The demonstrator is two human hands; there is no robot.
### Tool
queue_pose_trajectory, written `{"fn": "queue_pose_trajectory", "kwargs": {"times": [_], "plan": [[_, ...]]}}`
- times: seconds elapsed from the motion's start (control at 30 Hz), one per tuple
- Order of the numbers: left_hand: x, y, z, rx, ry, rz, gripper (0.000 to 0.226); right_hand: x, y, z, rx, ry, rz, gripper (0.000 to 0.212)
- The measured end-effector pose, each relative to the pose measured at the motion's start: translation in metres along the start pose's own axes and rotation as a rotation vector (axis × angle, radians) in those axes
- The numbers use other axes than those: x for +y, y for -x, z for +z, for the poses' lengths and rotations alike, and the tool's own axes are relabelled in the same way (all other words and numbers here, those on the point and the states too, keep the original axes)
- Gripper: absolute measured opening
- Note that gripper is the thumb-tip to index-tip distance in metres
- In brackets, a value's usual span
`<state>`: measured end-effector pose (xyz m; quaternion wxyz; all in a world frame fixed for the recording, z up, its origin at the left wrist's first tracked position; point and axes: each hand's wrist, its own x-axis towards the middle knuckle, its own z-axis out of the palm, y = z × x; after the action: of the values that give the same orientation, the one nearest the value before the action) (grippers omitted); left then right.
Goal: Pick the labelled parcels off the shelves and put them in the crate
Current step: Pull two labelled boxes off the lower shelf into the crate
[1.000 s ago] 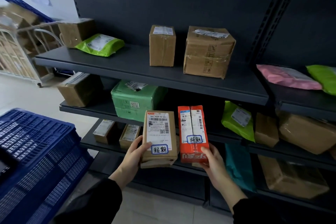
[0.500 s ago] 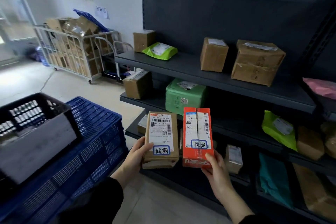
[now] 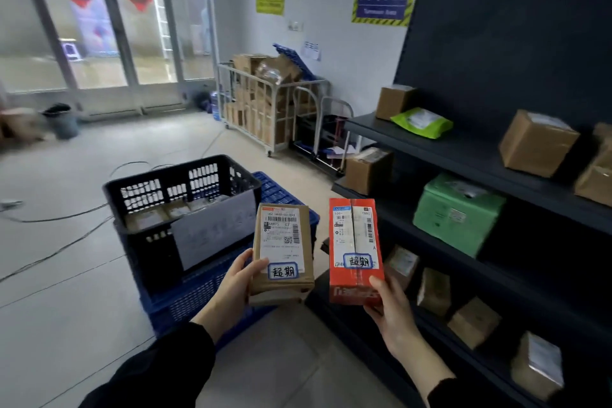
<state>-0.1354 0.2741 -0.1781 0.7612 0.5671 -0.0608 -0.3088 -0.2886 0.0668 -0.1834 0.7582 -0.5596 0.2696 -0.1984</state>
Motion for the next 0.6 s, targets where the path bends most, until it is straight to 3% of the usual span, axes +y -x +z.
{"fn": "queue_pose_trajectory", "kwargs": {"times": [0.2, 0.37, 0.47, 0.6], "plan": [[0.023, 0.019, -0.062, 0.174, 0.018, 0.064, 0.032, 0.006, -0.022, 0.068, -0.163, 0.026, 0.020, 0.035], [0.033, 0.022, -0.103, 0.294, 0.035, 0.083, 0.038, 0.012, -0.045, 0.119, -0.289, 0.028, 0.075, 0.072], [0.043, 0.014, -0.117, 0.336, 0.007, 0.099, 0.040, 0.021, -0.070, 0.145, -0.317, -0.002, 0.104, 0.049], [0.057, -0.014, -0.134, 0.380, 0.001, 0.116, 0.040, 0.026, -0.111, 0.176, -0.354, 0.007, 0.133, 0.052]]}}
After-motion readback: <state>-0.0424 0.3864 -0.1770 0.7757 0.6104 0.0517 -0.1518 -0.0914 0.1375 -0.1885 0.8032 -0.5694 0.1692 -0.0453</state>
